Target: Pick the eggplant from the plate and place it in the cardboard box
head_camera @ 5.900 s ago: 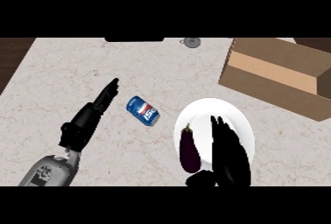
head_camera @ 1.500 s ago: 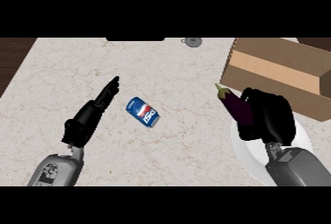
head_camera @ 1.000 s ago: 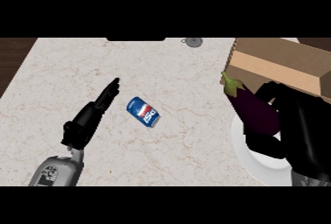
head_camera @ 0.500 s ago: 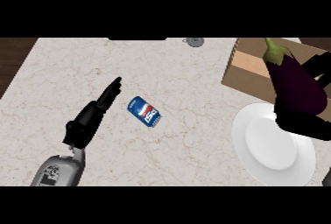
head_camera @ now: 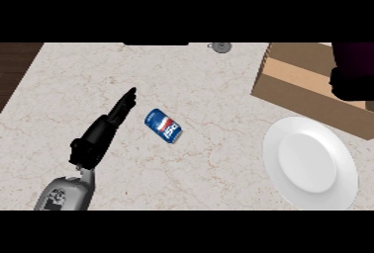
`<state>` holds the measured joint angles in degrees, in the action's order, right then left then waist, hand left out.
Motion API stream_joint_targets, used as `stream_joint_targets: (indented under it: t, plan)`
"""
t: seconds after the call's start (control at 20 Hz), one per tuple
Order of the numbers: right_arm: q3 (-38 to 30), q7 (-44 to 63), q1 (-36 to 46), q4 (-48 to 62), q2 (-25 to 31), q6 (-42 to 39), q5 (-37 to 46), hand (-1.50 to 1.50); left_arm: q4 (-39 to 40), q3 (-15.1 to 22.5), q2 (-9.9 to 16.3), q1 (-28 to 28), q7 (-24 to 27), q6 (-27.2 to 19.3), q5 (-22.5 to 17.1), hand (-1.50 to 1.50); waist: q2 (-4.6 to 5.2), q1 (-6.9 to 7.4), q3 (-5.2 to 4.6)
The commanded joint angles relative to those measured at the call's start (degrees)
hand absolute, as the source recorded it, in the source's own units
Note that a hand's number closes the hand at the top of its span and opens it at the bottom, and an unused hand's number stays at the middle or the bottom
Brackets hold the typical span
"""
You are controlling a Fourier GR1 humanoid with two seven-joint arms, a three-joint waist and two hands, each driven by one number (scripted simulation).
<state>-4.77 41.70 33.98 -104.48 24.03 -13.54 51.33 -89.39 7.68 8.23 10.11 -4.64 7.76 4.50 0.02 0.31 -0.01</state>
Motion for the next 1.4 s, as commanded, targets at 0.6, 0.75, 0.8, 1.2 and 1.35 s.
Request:
stream_joint_targets:
  t: [0.6, 0.75, 0.8, 1.2, 1.35]
  plan:
    - [-3.7, -16.6, 11.7, 38.9, 3.7, 15.9, 6.9, 1.5, 3.8, -0.4, -1.8, 2.1, 2.3, 0.3, 3.0, 0.0, 0.41, 0.79, 0.0]
    - [-3.7, -16.9, 13.8, 46.3, 2.0, 19.3, 8.4, 1.5, 1.2, -1.8, -0.8, 2.8, -1.5, 2.5, 0.5, 0.0, 0.26, 0.76, 0.01]
    - [-4.2, -19.0, 11.9, 48.8, 1.5, 22.2, 8.4, 1.5, -1.5, -0.6, -1.9, 1.5, -2.8, 1.8, 0.8, 0.0, 0.28, 0.95, 0.04]
    - [-15.3, -24.8, 14.4, 65.9, 2.6, 26.3, -0.9, -1.5, -0.5, -0.5, -2.1, 1.3, -0.5, 1.5, 1.9, 0.0, 0.64, 1.57, 0.13]
    - [-14.9, -27.2, 18.6, 72.5, 0.7, 27.8, -1.0, -1.5, 4.2, -0.4, -3.0, 1.3, 3.6, 1.2, 3.1, 0.0, 0.64, 1.34, 0.06]
